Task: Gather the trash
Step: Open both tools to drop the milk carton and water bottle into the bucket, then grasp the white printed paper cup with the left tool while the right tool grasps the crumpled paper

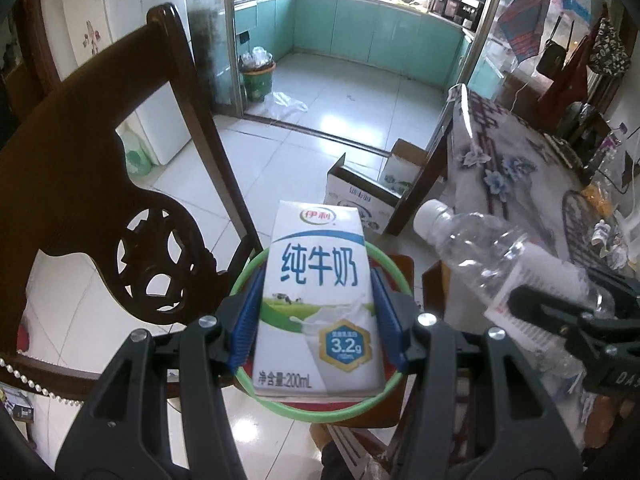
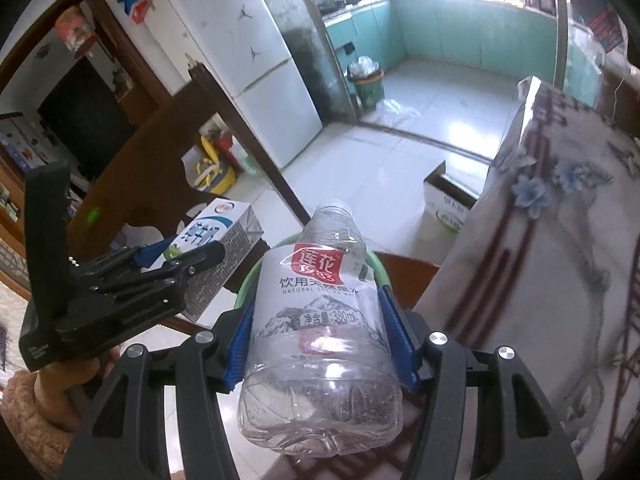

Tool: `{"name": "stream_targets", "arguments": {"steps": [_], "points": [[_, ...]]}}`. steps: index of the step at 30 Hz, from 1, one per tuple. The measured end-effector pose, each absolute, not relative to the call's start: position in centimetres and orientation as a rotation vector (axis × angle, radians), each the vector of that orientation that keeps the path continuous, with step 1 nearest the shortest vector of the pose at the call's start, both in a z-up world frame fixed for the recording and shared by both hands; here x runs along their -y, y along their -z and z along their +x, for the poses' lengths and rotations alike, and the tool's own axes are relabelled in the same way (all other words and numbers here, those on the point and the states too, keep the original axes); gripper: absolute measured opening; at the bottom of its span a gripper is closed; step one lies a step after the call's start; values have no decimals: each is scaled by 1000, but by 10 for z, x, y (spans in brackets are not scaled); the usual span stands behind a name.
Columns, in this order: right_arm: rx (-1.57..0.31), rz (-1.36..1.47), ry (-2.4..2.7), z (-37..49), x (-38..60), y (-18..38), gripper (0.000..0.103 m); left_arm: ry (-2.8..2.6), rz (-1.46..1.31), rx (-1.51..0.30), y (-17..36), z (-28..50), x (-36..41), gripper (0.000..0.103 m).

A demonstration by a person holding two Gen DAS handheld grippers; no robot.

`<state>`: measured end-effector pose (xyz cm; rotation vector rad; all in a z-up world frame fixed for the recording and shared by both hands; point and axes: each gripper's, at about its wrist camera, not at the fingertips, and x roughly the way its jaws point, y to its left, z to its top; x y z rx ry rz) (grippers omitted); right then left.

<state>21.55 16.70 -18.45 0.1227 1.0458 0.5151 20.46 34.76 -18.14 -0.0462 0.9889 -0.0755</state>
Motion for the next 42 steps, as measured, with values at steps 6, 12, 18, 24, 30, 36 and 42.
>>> {"name": "stream_targets", "arguments": {"steps": [6,12,18,24,30,36,42], "points": [[-1089,138,-530,227,-178,194,56,73,-56,-1016,194,216,-357,51],[-1049,146,-524,231,-185,187,76,57,-83,-1017,197,225,-367,66],[-1028,106,-528,224,-180,175,76,56,-100,-1002,190,224,-367,68],[-967,105,-487,208,-149,155,76,93,-82,-964,173,214,-347,70],[-938,122,-385,185,-94,145,76,158,-56,-950,165,198,-306,77],[-936,181,-236,158,-9,147,76,234,-10,-938,157,184,-247,77],[-925,275,-62,125,106,147,76,304,8,-932,152,165,-165,77]]}}
